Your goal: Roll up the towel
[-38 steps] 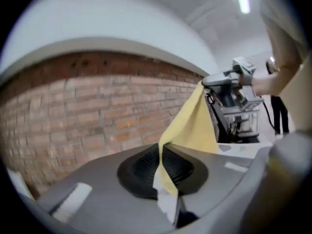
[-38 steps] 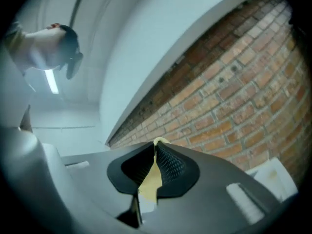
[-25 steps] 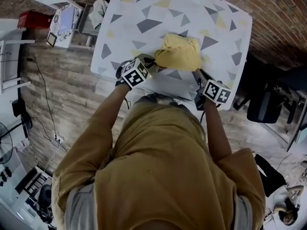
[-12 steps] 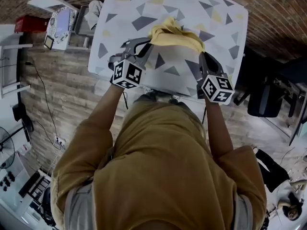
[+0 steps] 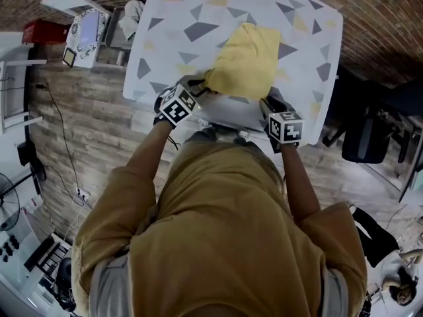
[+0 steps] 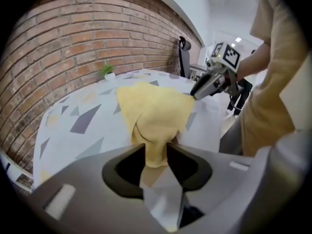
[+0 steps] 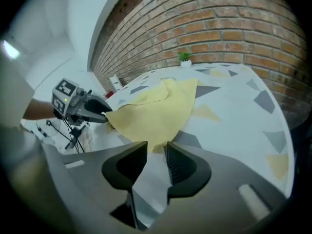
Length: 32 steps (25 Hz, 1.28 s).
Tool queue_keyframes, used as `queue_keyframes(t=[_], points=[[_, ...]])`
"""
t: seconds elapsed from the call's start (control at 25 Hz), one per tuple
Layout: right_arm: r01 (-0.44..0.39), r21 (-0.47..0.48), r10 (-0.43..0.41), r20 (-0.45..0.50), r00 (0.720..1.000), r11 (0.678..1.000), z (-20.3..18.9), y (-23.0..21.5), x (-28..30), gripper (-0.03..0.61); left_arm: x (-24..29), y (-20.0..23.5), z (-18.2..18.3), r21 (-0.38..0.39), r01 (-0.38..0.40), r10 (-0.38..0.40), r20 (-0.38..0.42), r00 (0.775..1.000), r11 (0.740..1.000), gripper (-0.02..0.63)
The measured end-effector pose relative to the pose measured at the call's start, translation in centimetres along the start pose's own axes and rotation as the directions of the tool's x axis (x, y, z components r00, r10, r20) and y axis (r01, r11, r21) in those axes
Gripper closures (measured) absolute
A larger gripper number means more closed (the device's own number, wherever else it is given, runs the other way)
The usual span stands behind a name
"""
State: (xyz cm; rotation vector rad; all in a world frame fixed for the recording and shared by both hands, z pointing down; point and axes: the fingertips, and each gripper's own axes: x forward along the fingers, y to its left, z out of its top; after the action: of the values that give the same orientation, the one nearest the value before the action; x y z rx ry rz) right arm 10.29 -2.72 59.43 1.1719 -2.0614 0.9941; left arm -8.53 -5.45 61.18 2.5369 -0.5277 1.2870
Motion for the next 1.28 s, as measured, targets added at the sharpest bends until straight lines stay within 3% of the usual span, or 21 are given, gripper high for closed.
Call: queue_keyframes(t=[0.08,0.12,0.2,0.28,0.44,0.52,0.72,0.84,0.92,1.0,1.28], points=[[0.038,-0.106,-0.039,-0.008,0.999,0.994,-0.3,-0.9,-0.3,0.433,-0.4,0.3,0.1,-0.005,-0.025,0.025,0.043,0.999,1.000,0.338],[0.064,-0.163,-0.066,-0.004,0.998,0.984,-0.3,-1.3,-0.7,0.414,-0.8,0.6,-0.1,0.007,-0.046,0.045,0.055,0.997,0.999,0.313],[0.123,-0.297,-0.121,0.025,0.992,0.947,0.0,-2.0,-1.8,0.399,-1.8,0.8,-0.9,0.059,-0.076,0.072,0.063,0.995,0.995,0.313],[0.147,-0.449,-0.140,0.050,0.989,0.881,-0.3,-1.8,-2.6,0.400,-2.5,0.1,-1.5,0.139,-0.077,0.069,0.062,0.996,0.987,0.314],[0.057,-0.672,-0.075,0.002,0.997,0.739,-2.5,0.4,-1.5,0.400,-2.0,-1.7,-1.9,0.291,-0.059,0.047,0.048,0.998,0.955,0.349],[0.033,-0.704,-0.054,-0.007,0.999,0.709,-2.3,1.3,-0.4,0.400,-0.9,-1.9,-2.1,0.317,-0.052,0.043,0.036,0.998,0.947,0.362],[-0.006,-0.712,-0.061,-0.068,0.996,0.702,-1.9,0.9,2.0,0.402,0.3,-0.6,-1.9,0.231,-0.052,0.044,0.039,0.998,0.972,0.407],[-0.053,-0.677,-0.027,-0.106,0.994,0.734,-2.3,0.7,2.4,0.424,0.6,-0.4,-1.8,0.220,-0.033,0.028,0.028,0.999,0.975,0.487],[-0.072,-0.656,-0.007,-0.117,0.993,0.751,-2.7,1.1,2.3,0.478,0.3,-0.5,-2.0,0.209,-0.025,0.022,0.020,1.000,0.978,0.504],[-0.073,-0.660,-0.009,-0.120,0.993,0.748,-3.1,1.4,2.0,0.540,-0.2,-0.8,-2.2,0.205,-0.014,0.011,0.016,1.000,0.979,0.514],[-0.118,-0.592,0.046,-0.135,0.990,0.797,-2.2,2.1,-0.6,0.543,-3.2,-1.9,-2.1,0.209,0.102,-0.097,-0.032,0.995,0.972,0.518]])
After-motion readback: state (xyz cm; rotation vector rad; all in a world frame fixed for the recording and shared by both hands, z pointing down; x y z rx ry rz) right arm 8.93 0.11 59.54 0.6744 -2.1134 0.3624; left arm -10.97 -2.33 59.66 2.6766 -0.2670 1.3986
